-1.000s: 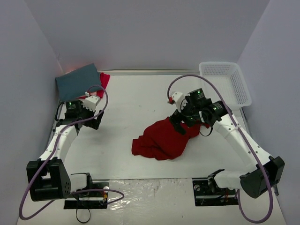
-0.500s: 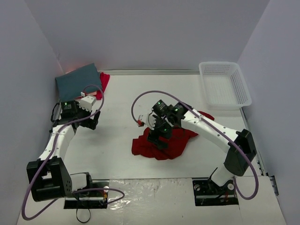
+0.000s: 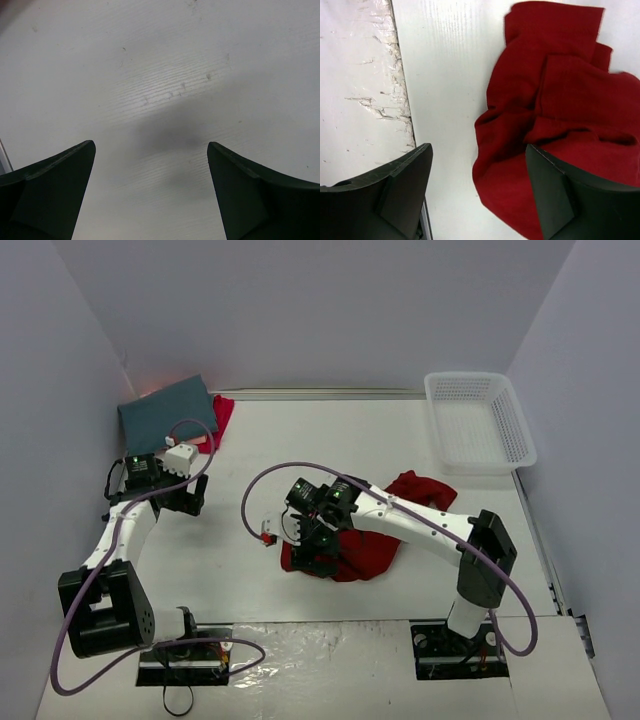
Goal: Fold and stack the t-shirts
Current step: Move the tshirt to the center of the board, then flatten out the tshirt
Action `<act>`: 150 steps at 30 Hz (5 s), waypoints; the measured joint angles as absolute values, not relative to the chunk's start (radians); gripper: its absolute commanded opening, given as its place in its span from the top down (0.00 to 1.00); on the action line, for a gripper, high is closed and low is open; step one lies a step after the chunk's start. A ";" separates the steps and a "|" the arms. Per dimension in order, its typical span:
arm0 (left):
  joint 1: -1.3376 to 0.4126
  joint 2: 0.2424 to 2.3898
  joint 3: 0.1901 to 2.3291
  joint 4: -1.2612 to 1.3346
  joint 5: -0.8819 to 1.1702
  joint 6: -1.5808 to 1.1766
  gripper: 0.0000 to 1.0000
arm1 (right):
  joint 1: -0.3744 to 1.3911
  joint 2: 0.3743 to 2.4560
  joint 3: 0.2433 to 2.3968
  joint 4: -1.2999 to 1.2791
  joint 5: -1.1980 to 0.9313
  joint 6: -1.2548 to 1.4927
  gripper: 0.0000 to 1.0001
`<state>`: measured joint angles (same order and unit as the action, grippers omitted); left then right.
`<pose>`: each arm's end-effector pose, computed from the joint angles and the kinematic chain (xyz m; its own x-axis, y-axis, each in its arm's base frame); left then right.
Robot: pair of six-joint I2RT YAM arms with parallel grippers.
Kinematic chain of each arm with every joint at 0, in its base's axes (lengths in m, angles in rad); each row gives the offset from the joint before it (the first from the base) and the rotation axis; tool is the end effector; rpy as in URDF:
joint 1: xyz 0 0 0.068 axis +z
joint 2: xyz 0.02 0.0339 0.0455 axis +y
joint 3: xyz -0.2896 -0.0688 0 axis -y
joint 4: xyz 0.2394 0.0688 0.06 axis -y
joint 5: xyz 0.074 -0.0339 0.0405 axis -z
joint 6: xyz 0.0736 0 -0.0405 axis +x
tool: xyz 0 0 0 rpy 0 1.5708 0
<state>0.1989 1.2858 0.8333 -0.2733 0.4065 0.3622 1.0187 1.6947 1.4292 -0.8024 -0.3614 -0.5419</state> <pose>0.2861 0.0280 0.2467 -0.5700 0.2171 -0.7924 0.3319 0.9431 0.0196 0.1726 0.3299 0.2708 0.0632 -0.8173 -0.5727 -0.9959 -0.0888 0.0168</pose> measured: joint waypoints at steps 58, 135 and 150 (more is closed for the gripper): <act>0.212 1.336 0.840 -0.275 0.432 0.359 0.06 | 0.962 1.988 1.576 -0.617 -0.081 -0.545 1.00; 0.225 1.443 1.069 -0.474 0.781 0.364 0.06 | 0.628 1.807 1.586 -0.634 0.059 -0.477 0.51; 0.225 1.460 1.060 -0.473 0.785 0.367 0.06 | 0.349 1.730 1.330 -0.506 0.128 -0.509 0.51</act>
